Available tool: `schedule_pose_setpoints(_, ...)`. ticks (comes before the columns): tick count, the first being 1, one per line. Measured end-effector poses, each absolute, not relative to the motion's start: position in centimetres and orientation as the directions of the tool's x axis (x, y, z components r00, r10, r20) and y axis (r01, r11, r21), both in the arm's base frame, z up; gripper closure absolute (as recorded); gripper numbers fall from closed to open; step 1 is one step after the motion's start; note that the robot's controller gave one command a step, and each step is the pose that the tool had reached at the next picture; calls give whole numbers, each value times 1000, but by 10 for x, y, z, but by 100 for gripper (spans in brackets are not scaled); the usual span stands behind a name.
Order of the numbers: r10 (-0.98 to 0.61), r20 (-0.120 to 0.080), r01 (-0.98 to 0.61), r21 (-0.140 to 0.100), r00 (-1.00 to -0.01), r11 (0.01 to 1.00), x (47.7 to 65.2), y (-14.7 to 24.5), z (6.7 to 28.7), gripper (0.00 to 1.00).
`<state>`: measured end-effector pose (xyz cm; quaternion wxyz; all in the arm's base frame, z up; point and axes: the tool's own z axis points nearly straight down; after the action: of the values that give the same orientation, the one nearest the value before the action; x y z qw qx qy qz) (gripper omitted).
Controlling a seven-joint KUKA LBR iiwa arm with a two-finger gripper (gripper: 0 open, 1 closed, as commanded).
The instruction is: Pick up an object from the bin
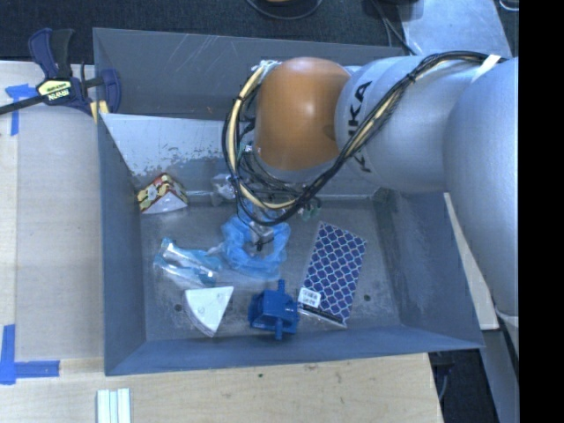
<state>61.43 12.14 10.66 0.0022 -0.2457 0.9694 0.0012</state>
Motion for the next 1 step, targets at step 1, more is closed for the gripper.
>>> schedule_pose_setpoints(1, -796, -9, -796, -4, -605, 605, 606, 113, 71, 0)
